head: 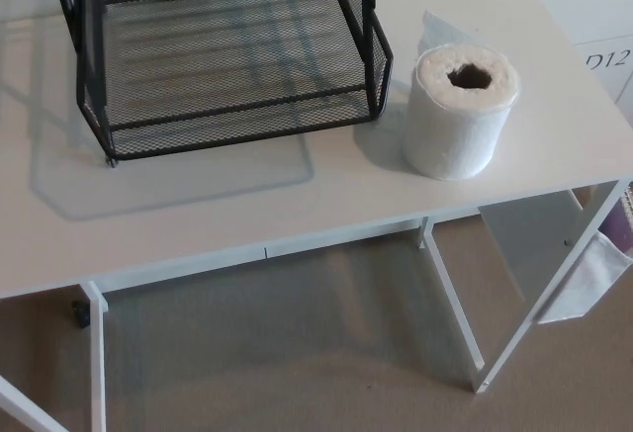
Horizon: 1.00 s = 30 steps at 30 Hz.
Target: The robot walks towards a desk on which a file tray is kept in the middle and a toilet paper roll is kept on its right. The robot uses its right hand to hook on finger in the gap of the roll and grabs it, lifts it and places it on the tray.
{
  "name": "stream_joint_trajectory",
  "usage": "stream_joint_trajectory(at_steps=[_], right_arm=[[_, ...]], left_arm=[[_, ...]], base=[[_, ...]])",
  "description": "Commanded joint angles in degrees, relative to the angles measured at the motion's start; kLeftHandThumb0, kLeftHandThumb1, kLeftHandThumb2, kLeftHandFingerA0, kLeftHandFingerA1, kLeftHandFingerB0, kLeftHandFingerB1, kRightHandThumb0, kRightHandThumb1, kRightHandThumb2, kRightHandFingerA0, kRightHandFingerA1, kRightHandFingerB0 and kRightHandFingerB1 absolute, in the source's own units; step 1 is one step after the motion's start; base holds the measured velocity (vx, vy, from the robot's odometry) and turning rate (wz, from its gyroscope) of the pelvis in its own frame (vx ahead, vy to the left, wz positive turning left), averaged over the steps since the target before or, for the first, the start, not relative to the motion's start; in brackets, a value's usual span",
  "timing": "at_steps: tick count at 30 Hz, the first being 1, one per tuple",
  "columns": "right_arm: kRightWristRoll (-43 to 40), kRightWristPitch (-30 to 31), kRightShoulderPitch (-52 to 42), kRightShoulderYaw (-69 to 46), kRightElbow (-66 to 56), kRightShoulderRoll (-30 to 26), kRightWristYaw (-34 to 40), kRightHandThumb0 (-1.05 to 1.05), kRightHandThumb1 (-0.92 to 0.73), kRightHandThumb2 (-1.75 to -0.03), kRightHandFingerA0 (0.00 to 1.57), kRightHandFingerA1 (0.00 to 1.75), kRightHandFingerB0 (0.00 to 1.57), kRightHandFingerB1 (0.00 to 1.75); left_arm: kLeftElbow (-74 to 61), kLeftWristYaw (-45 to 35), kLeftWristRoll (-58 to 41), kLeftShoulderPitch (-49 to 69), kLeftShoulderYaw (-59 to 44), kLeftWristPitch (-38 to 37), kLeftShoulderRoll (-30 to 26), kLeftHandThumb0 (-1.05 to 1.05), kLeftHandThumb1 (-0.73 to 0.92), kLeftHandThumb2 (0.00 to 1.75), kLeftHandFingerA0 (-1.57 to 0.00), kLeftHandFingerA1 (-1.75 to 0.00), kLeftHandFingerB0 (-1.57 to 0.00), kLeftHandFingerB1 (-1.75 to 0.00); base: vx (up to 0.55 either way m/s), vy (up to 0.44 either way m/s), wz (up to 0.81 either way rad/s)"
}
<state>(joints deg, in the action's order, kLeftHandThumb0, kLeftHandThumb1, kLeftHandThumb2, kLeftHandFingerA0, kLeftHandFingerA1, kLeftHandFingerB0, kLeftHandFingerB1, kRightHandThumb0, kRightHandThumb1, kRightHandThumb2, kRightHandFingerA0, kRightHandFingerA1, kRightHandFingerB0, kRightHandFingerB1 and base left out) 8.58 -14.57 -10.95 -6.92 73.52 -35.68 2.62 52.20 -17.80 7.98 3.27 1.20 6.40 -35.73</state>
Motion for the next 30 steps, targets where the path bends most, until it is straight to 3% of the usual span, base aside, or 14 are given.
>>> stream_joint_trajectory(at_steps=[1,2,3,4,10,13,16,17,19,20,21,22,29,30], right_arm=[[-25.07,7.24,17.37,-12.04,-61.19,-11.59,-15.96,-0.41,-0.61,-0.58,0.25,0.42,0.02,0.29],[-24.86,7.67,17.36,-12.23,-61.59,-11.40,-16.11,-0.41,-0.61,-0.58,0.25,0.42,0.02,0.29],[-24.22,6.53,21.66,-10.86,-60.47,-10.94,-16.90,-0.35,-0.58,-0.57,0.24,0.46,0.02,0.28],[-22.80,7.31,23.83,-10.00,-60.83,-11.17,-17.36,-0.38,-0.57,-0.57,0.24,0.46,0.02,0.29],[-14.48,11.02,34.23,-4.31,-61.22,-9.56,-18.71,-0.55,-0.55,-0.57,0.27,0.44,0.06,0.30],[-11.07,14.28,37.49,-1.37,-64.28,-8.25,-19.98,-0.63,-0.42,-0.79,0.20,0.53,0.05,0.35],[-9.62,16.25,38.61,0.04,-66.28,-7.47,-21.21,-0.56,-0.54,-0.58,0.23,0.48,0.08,0.30],[-8.65,15.99,38.76,0.46,-66.33,-7.31,-21.40,-0.56,-0.54,-0.58,0.24,0.48,0.08,0.29],[-7.06,16.09,38.79,1.26,-66.65,-7.47,-22.05,-0.60,-0.40,-0.79,0.18,0.54,0.02,0.33],[-6.21,15.74,38.88,1.85,-66.53,-7.31,-22.62,-0.55,-0.54,-0.58,0.22,0.50,0.08,0.27],[-5.94,15.97,38.94,2.11,-66.68,-7.24,-22.99,-0.55,-0.54,-0.58,0.23,0.49,0.08,0.27],[-5.69,16.15,38.81,2.38,-66.99,-7.02,-23.21,-0.54,-0.54,-0.58,0.23,0.50,0.09,0.28],[-4.66,16.95,38.26,3.51,-69.44,-7.38,-24.91,-0.53,-0.55,-0.58,0.18,0.49,0.08,0.26],[-4.14,17.24,38.55,4.35,-69.79,-7.84,-25.84,-0.53,-0.55,-0.59,0.17,0.48,0.08,0.26]], left_arm=[[6.66,0.02,-10.34,-0.62,-11.13,3.57,1.91,-0.48,0.62,1.02,-0.42,-0.67,-0.27,-0.54],[6.75,0.02,-10.34,-0.50,-11.21,3.48,1.99,-0.48,0.62,1.02,-0.42,-0.67,-0.27,-0.54],[6.25,-0.12,-10.12,-0.57,-11.01,4.74,1.85,-0.57,0.80,0.64,-0.25,-0.40,-0.34,-0.39],[5.33,-0.17,-9.50,0.18,-10.44,3.74,1.80,-0.64,0.67,0.99,-0.29,-0.54,-0.26,-0.50],[6.14,-2.51,-11.49,-0.45,-13.04,2.91,1.60,-0.60,0.80,0.63,-0.41,-0.44,-0.32,-0.36],[3.45,-2.62,-11.41,0.39,-13.20,2.62,2.10,-0.57,0.84,0.65,-0.42,-0.46,-0.31,-0.36],[6.20,-1.27,-10.37,-0.58,-12.78,0.98,3.17,-0.61,0.79,0.68,-0.38,-0.46,-0.32,-0.39],[6.98,-1.08,-10.20,-0.85,-12.78,0.67,3.41,-0.53,0.64,1.02,-0.36,-0.59,-0.21,-0.49],[5.94,-1.93,-10.44,-0.03,-12.94,0.84,3.39,-0.53,0.64,1.02,-0.35,-0.60,-0.21,-0.50],[5.29,-1.04,-10.19,0.39,-13.08,1.54,3.53,-0.55,0.83,0.64,-0.43,-0.49,-0.35,-0.39],[5.54,-1.16,-9.90,0.58,-13.07,1.15,3.44,-0.53,0.65,1.02,-0.35,-0.60,-0.20,-0.49],[6.21,-1.20,-9.36,0.80,-12.90,0.61,3.24,-0.53,0.65,1.03,-0.36,-0.60,-0.21,-0.49],[5.88,-0.87,-10.07,2.11,-15.10,1.82,3.72,-0.56,0.82,0.64,-0.34,-0.45,-0.34,-0.39],[6.44,-1.05,-9.70,1.93,-15.06,1.43,3.72,-0.54,0.65,1.02,-0.36,-0.60,-0.26,-0.52]], base=[[0.01,0.000,-0.10],[0.00,0.000,0.00],[0.00,0.000,0.00],[0.00,0.000,0.00],[0.00,0.000,0.00],[0.01,-0.001,0.02],[0.00,0.000,0.00],[0.00,0.000,0.00],[0.00,0.000,0.00],[0.00,0.000,0.00],[0.00,0.000,0.00],[0.00,0.000,0.00],[0.00,0.000,0.00],[0.00,0.000,0.00]])
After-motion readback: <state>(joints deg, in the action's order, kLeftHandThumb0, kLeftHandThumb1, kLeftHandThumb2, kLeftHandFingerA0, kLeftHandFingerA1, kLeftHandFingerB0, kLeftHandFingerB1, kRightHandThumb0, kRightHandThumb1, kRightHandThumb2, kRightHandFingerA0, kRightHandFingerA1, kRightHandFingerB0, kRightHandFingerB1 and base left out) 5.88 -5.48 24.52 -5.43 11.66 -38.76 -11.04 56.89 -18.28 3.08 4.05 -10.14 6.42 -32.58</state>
